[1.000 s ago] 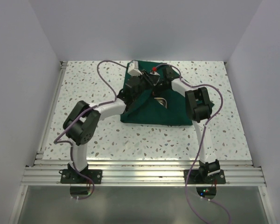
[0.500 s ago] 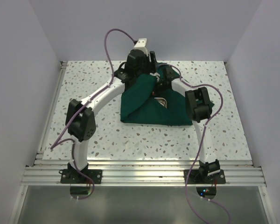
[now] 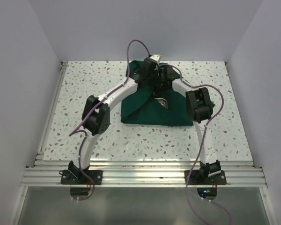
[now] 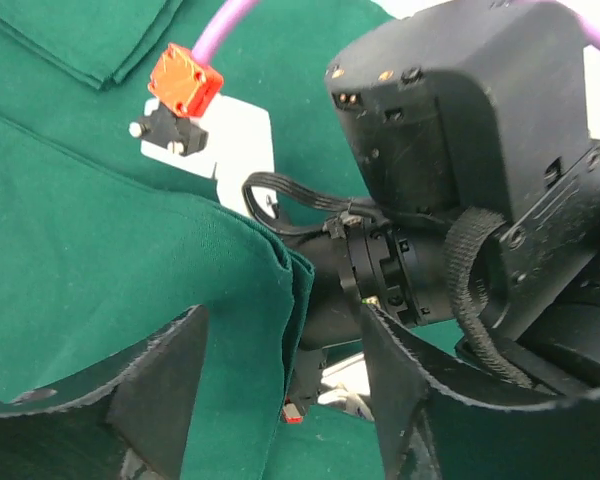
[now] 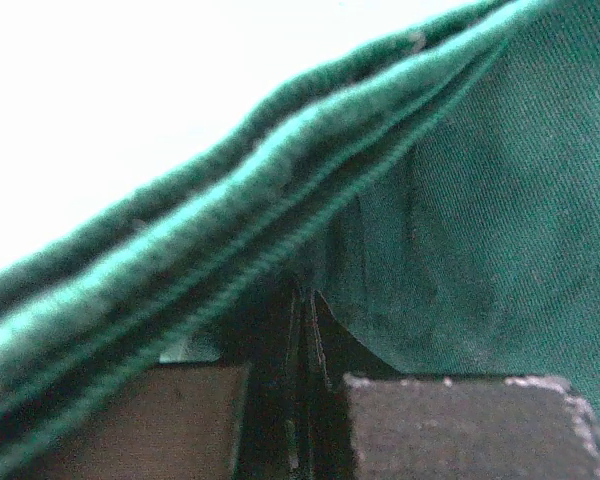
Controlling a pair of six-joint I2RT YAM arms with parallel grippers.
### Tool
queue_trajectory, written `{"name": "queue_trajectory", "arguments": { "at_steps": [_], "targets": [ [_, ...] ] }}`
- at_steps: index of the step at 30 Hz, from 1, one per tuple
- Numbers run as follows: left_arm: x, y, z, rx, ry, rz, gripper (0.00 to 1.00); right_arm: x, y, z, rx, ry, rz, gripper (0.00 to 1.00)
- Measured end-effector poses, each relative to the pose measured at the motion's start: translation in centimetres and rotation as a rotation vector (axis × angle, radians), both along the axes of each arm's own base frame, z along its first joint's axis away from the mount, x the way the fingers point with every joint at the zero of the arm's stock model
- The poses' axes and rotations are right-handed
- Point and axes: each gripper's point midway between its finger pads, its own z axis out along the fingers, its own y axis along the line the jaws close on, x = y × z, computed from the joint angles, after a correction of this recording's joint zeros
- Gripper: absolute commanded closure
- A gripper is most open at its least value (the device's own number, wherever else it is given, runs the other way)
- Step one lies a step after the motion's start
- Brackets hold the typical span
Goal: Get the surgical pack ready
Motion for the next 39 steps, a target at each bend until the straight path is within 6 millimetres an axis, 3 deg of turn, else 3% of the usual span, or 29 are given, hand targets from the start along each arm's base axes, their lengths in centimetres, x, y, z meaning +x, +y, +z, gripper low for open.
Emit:
{"name": "queue_trajectory", "arguments": {
  "at_steps": [7, 13, 18, 24, 34, 39],
  "targets": [
    [0.2, -0.4, 0.8, -0.021, -0.01, -0.006, 0.77, 0.0, 0.0, 0.0, 0.0, 0.0, -0.001, 1.0],
    [0.4, -0.9, 1.1, -0.047, -0.025, -0.016, 1.0, 0.0, 0.0, 0.0, 0.0, 0.0, -0.001, 1.0],
    [0.6, -1.3, 1.1, -0.067, -0.039, -0.025, 1.0, 0.0, -0.1, 0.0, 0.0, 0.0, -0.001, 1.0],
    [-0.1, -2.0, -0.5, -0.137, -0.039, -0.038, 1.0, 0.0, -0.2, -0.1, 0.0, 0.004, -0.003, 1.0],
    [-0.9, -4.6, 3.5, -0.437, -0.131, -0.054, 1.0, 0.1, -0.3, -0.1, -0.001, 0.004, -0.006, 1.0],
    [-0.8, -5.1, 4.2, -0.51, -0.131, -0.048, 1.0, 0.5, -0.9, -0.1, -0.001, 0.003, -0.018, 1.0]
  ]
}}
